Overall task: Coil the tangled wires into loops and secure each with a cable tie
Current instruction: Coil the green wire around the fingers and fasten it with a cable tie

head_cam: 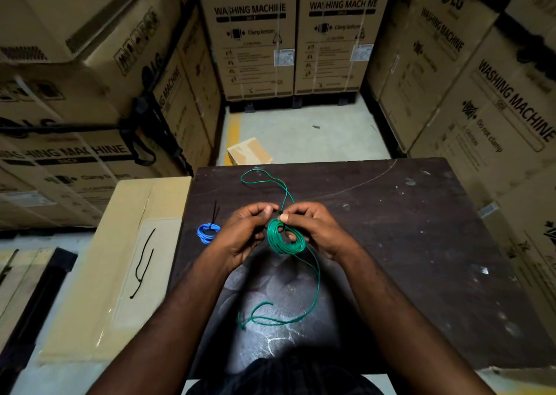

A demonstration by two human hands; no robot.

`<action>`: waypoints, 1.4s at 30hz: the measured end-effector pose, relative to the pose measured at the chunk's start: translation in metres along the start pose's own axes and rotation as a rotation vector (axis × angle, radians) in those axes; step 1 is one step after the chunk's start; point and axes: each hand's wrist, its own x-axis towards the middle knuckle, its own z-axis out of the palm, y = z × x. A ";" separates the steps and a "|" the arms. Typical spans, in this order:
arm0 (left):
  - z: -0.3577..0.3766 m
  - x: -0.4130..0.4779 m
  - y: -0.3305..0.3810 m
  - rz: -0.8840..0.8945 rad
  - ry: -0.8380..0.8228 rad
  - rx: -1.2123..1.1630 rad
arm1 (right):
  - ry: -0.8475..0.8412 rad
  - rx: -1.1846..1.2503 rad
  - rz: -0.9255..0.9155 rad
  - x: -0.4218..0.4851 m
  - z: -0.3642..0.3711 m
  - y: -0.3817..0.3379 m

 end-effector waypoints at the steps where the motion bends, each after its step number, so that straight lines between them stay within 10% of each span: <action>1: 0.000 0.000 0.000 0.001 -0.001 0.001 | 0.000 0.004 0.000 0.000 0.001 -0.001; 42: 0.001 -0.011 0.004 0.581 0.151 0.675 | -0.095 0.011 0.073 0.000 -0.009 0.010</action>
